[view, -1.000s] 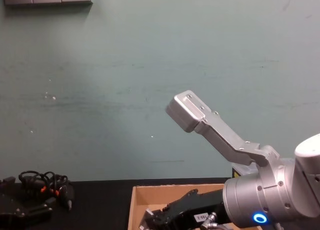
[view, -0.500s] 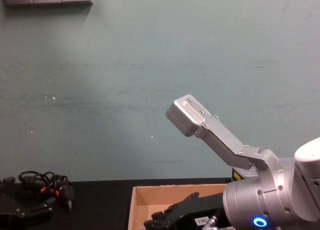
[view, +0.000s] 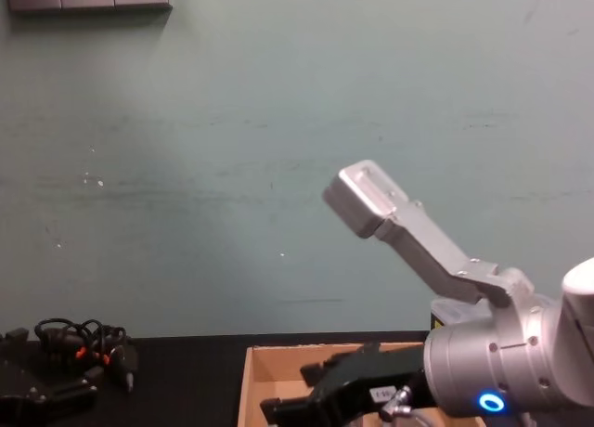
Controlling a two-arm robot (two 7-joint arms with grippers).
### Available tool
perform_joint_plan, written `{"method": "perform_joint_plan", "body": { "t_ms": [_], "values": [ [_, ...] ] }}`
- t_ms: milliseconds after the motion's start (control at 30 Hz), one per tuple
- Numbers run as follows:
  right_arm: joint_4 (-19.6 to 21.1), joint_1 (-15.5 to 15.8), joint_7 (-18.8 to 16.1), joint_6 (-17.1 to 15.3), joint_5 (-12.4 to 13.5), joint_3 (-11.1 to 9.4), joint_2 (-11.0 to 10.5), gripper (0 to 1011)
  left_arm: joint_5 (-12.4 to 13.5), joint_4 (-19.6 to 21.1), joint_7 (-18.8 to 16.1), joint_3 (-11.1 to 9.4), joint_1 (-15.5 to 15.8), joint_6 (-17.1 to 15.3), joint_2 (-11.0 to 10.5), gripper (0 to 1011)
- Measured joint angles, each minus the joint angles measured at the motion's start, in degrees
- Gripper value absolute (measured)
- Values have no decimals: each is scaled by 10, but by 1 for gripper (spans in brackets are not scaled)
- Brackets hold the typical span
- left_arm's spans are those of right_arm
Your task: Use one hand to pick up the angle iron from the table and place it into the box.
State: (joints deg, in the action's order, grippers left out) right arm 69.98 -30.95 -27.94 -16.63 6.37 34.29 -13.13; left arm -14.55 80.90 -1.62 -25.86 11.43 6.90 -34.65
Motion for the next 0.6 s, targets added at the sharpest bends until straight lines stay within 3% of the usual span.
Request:
{"method": "perform_joint_plan", "body": {
  "t_ms": [400, 600],
  "values": [
    [81, 60, 37, 26, 32, -53, -16, 965, 0, 0, 0, 0, 0, 0, 0, 1000],
    [134, 100, 63, 53, 39, -79, -33, 1000, 0, 0, 0, 0, 0, 0, 0, 1000]
  ]
}}
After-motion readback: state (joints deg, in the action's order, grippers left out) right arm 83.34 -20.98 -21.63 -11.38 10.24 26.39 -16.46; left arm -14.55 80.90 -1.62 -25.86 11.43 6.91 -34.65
